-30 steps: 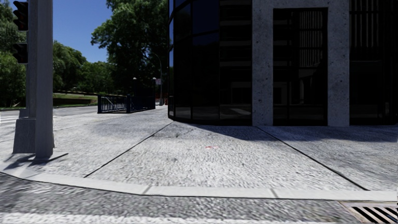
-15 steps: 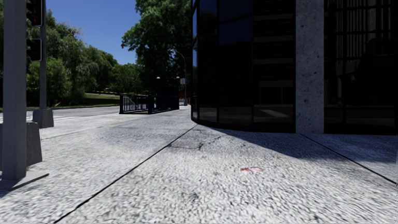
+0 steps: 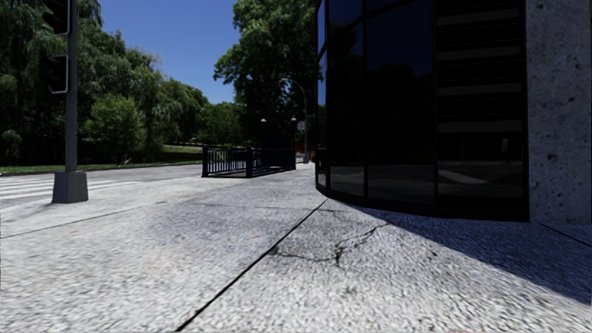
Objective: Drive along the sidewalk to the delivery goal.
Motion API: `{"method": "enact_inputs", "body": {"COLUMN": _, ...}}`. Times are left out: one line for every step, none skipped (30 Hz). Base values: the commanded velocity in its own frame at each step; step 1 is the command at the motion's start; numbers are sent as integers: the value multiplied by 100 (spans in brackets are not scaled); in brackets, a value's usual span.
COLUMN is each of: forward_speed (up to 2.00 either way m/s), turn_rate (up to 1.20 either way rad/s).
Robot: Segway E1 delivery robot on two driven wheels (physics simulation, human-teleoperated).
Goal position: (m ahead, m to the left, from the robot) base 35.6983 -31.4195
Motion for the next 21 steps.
{"method": "enact_inputs", "body": {"forward_speed": 200, "turn_rate": 40}}
{"method": "enact_inputs", "body": {"forward_speed": 200, "turn_rate": 40}}
{"method": "enact_inputs", "body": {"forward_speed": 200, "turn_rate": 40}}
{"method": "enact_inputs", "body": {"forward_speed": 200, "turn_rate": 40}}
{"method": "enact_inputs", "body": {"forward_speed": 200, "turn_rate": 40}}
{"method": "enact_inputs", "body": {"forward_speed": 200, "turn_rate": 40}}
{"method": "enact_inputs", "body": {"forward_speed": 200, "turn_rate": 40}}
{"method": "enact_inputs", "body": {"forward_speed": 200, "turn_rate": 40}}
{"method": "enact_inputs", "body": {"forward_speed": 200, "turn_rate": 40}}
{"method": "enact_inputs", "body": {"forward_speed": 200, "turn_rate": 40}}
{"method": "enact_inputs", "body": {"forward_speed": 200, "turn_rate": 40}}
{"method": "enact_inputs", "body": {"forward_speed": 200, "turn_rate": 40}}
{"method": "enact_inputs", "body": {"forward_speed": 200, "turn_rate": 40}}
{"method": "enact_inputs", "body": {"forward_speed": 200, "turn_rate": 40}}
{"method": "enact_inputs", "body": {"forward_speed": 200, "turn_rate": 40}}
{"method": "enact_inputs", "body": {"forward_speed": 200, "turn_rate": 40}}
{"method": "enact_inputs", "body": {"forward_speed": 200, "turn_rate": 40}}
{"method": "enact_inputs", "body": {"forward_speed": 200, "turn_rate": 40}}
{"method": "enact_inputs", "body": {"forward_speed": 200, "turn_rate": 40}}
{"method": "enact_inputs", "body": {"forward_speed": 200, "turn_rate": 40}}
{"method": "enact_inputs", "body": {"forward_speed": 200, "turn_rate": 40}}
